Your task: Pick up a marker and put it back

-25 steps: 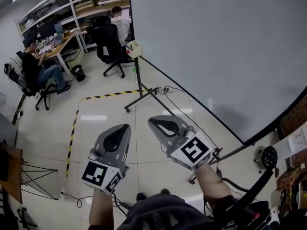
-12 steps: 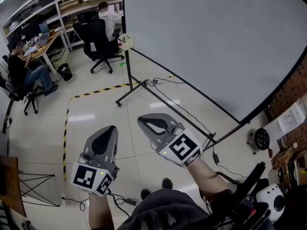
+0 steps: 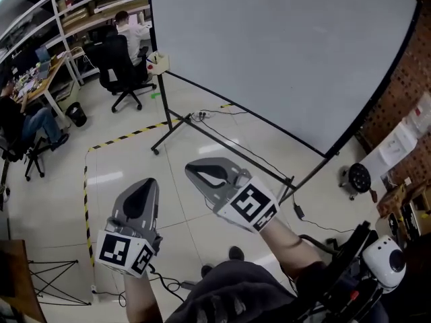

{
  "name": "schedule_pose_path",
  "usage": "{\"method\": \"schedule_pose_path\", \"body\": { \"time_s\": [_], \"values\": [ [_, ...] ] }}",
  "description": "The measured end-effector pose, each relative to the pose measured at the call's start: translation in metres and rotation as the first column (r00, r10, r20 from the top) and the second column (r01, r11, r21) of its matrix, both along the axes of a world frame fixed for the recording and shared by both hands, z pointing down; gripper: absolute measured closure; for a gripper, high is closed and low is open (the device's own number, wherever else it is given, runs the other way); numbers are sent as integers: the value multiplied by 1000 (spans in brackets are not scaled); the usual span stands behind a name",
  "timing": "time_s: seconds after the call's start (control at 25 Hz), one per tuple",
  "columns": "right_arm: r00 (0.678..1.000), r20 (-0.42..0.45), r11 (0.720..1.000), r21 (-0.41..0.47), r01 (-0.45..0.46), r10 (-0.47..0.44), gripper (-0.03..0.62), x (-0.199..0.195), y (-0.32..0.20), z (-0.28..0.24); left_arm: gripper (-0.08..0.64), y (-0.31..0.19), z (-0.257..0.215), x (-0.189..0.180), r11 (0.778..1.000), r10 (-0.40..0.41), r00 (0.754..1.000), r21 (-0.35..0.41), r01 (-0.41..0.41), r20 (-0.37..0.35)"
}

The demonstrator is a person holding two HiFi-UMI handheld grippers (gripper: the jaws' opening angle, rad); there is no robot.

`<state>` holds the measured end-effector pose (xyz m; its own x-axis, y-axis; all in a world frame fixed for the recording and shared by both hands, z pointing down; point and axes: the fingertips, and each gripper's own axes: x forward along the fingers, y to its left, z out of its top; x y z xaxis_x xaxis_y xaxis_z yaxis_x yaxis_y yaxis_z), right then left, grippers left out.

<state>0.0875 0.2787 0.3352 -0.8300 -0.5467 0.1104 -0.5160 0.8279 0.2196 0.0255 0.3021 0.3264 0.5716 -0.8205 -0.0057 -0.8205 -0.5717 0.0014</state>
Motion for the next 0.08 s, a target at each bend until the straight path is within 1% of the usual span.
{"method": "schedule_pose_path", "body": {
  "time_s": [0.08],
  "values": [
    [1000, -3, 1000, 2, -1, 1, 592, -2, 4, 0, 554, 4, 2, -4, 1000, 1, 1000, -8, -1, -5]
  ]
}}
